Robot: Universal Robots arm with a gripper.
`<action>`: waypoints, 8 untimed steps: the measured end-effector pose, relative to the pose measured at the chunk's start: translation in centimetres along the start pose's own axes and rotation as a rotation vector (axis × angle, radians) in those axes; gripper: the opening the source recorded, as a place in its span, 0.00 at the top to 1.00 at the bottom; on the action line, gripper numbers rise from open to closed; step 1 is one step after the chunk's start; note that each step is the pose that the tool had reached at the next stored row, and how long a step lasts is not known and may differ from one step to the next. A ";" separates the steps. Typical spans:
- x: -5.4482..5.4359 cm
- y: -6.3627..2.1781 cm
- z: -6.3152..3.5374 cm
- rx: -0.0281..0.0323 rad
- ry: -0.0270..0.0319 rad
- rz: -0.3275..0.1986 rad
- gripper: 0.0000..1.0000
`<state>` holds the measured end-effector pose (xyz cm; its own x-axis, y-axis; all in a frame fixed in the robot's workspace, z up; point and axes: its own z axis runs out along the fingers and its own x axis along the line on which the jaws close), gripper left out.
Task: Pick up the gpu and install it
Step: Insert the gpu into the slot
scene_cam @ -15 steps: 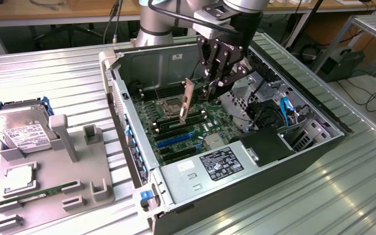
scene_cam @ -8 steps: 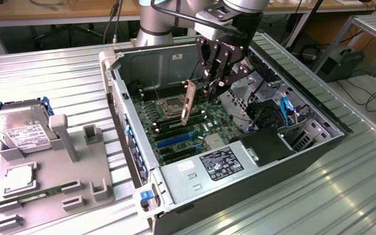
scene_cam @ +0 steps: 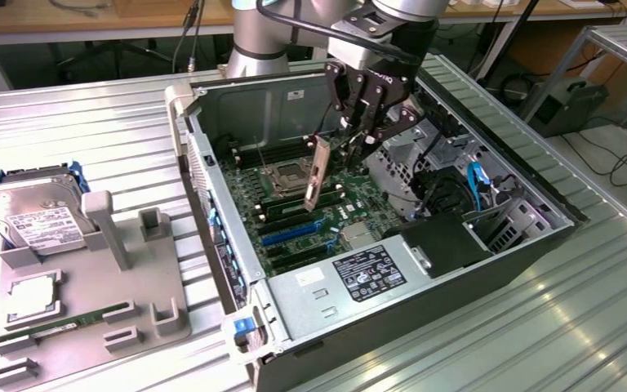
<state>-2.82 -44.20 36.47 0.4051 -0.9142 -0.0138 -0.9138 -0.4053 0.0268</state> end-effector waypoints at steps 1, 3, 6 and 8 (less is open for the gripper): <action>0.0 0.00 0.00 0.0000 0.0001 -0.007 0.74; 0.0 0.00 0.00 -0.0004 0.0008 -0.031 0.74; 0.0 0.00 0.00 -0.0007 0.0014 -0.055 0.74; 0.0 0.00 0.00 -0.0009 0.0019 -0.073 0.74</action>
<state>-2.82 -44.20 36.46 0.4709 -0.8821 -0.0138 -0.8817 -0.4711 0.0267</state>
